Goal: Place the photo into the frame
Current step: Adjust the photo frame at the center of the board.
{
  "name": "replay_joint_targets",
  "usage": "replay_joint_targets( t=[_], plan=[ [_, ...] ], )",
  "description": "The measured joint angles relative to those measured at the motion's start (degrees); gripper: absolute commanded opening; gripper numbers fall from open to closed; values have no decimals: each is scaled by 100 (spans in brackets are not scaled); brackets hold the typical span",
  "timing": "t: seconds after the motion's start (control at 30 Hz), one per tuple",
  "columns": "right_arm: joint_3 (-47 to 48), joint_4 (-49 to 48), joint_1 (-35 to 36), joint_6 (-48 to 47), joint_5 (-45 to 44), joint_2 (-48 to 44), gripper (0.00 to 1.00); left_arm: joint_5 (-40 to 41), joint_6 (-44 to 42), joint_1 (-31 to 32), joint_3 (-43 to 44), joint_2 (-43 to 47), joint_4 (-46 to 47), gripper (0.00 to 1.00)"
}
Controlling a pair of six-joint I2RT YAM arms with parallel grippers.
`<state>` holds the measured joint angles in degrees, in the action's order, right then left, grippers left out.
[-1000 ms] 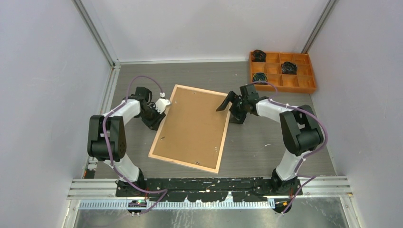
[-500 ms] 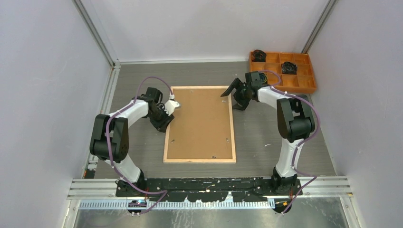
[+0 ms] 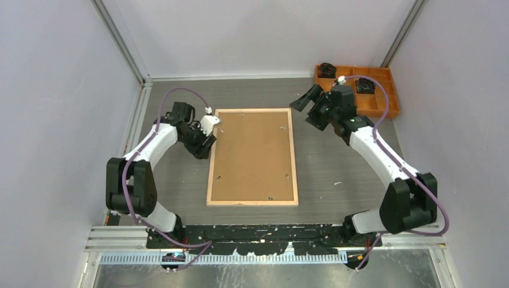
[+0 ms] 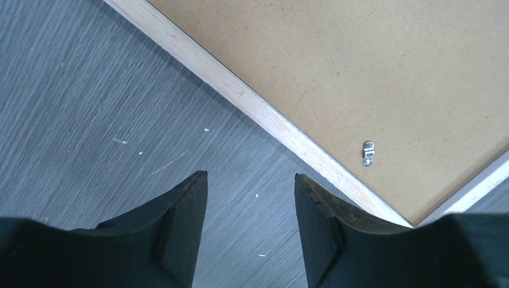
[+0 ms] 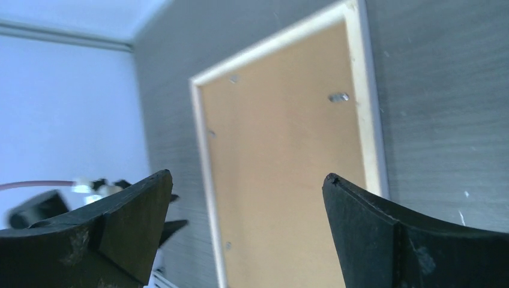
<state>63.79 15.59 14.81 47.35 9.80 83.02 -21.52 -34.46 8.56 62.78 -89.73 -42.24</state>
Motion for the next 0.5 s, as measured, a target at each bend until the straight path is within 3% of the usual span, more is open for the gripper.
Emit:
replay_joint_targets(
  t=[0.1, 0.17, 0.2, 0.23, 0.3, 0.5],
  plan=[
    [-254, -577, -214, 258, 378, -439, 100, -114, 24, -63, 0, 142, -92, 56],
    [-262, -511, 0, 210, 33, -411, 95, -210, 133, -68, 7, 96, -155, 50],
    [-247, -374, 356, 144, -254, -365, 89, -245, 168, -74, 26, 28, -190, 46],
    [-197, -138, 1488, -28, -688, -197, 77, -321, 280, -96, 153, -293, -271, 42],
    [-173, -57, 2092, -61, -811, -94, 70, -387, 328, -151, 243, -472, -369, 37],
    [-179, -732, 3403, 203, -846, 804, 66, -798, 603, -540, 866, -1305, -535, 34]
  ],
)
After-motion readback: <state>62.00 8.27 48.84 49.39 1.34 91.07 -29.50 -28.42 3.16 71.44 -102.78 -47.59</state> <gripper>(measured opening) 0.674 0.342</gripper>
